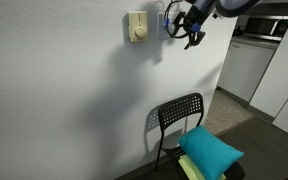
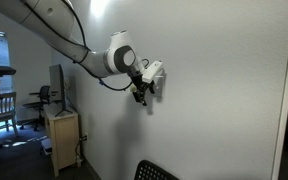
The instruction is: Turn the right light switch on and off, then turn the left switch off
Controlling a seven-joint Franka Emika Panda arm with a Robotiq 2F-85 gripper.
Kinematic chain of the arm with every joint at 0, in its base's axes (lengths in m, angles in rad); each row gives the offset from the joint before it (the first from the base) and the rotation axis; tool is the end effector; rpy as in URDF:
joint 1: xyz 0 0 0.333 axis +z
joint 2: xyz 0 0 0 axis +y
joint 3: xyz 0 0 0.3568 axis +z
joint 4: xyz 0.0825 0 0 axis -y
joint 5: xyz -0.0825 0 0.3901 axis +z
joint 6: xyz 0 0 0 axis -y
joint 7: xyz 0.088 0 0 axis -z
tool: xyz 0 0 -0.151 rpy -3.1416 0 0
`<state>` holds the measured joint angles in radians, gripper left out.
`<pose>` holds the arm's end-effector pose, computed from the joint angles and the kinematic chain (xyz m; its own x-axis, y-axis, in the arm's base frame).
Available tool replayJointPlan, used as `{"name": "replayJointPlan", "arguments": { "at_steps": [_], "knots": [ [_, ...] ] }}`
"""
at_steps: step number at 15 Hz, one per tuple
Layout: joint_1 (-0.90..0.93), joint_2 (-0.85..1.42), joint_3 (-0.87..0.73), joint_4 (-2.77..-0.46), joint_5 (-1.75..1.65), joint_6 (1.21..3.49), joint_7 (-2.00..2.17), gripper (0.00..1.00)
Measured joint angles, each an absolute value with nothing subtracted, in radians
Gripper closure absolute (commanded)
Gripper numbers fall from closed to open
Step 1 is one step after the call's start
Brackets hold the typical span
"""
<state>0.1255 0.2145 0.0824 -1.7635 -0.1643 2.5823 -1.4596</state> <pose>0.6915 0.1404 0.5116 -0.1781 0.9815 -0.0699 0.7990 0.1857 0.5719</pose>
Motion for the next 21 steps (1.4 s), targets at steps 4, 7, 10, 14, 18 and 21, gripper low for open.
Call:
{"name": "replayJointPlan", "arguments": {
  "at_steps": [4,7,10,14,18,21],
  "knots": [
    [0.126,0.251,0.084,-1.692,-0.235,2.554,-1.393,0.00],
    [0.126,0.273,0.084,-1.656,-0.263,2.516,-1.348,0.00],
    [0.126,0.295,0.084,-1.633,-0.269,2.506,-1.315,0.00],
    [0.134,0.296,0.084,-1.632,-0.324,2.505,-1.228,0.00],
    [0.150,0.291,0.083,-1.632,-0.446,2.489,-1.103,0.00],
    [0.162,0.268,0.083,-1.622,-0.518,2.468,-1.043,0.00]
  ]
}}
